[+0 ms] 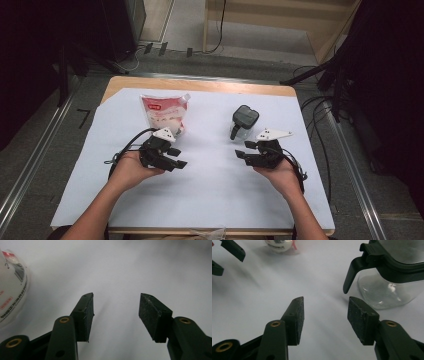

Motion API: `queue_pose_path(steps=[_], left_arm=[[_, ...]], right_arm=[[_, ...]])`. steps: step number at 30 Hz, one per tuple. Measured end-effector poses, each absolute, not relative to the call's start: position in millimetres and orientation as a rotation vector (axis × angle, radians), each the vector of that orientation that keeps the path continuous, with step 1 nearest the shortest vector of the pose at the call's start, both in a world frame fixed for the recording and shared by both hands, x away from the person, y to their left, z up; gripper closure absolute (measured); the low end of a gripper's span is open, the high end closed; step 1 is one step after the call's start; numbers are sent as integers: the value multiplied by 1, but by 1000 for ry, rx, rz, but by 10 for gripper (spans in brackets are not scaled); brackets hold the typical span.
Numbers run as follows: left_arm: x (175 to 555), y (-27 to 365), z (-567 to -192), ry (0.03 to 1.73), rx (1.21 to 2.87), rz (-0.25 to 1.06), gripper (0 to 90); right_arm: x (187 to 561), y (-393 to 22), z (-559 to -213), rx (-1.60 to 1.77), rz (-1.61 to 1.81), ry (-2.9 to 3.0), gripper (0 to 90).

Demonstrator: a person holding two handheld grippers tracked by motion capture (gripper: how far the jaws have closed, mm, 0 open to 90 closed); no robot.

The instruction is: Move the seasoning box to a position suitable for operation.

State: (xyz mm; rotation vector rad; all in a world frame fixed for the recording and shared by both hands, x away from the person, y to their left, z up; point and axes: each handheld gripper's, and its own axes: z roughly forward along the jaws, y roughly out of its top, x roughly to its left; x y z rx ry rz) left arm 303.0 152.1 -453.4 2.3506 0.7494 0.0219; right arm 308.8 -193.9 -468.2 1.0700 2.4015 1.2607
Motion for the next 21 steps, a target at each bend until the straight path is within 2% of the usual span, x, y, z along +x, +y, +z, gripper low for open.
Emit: queue_pose_path(steps=[2, 3, 6, 14, 21], left_arm=[[303, 151, -453, 732, 2355, 30, 461], [302, 151, -452, 721, 2352, 35, 448], [301, 151, -452, 711, 2347, 39, 436], [302, 153, -452, 729, 2351, 12, 449], [303, 157, -448, 715, 2320, 27, 454]], right_arm=[[309, -194, -468, 1070, 1256, 2396, 494], [310, -196, -469, 1096, 1239, 2386, 534], [313, -198, -469, 1167, 1250, 2378, 577], [316, -198, -466, 1209, 1287, 2396, 623], [314, -198, -459, 1220, 1269, 2404, 729]])
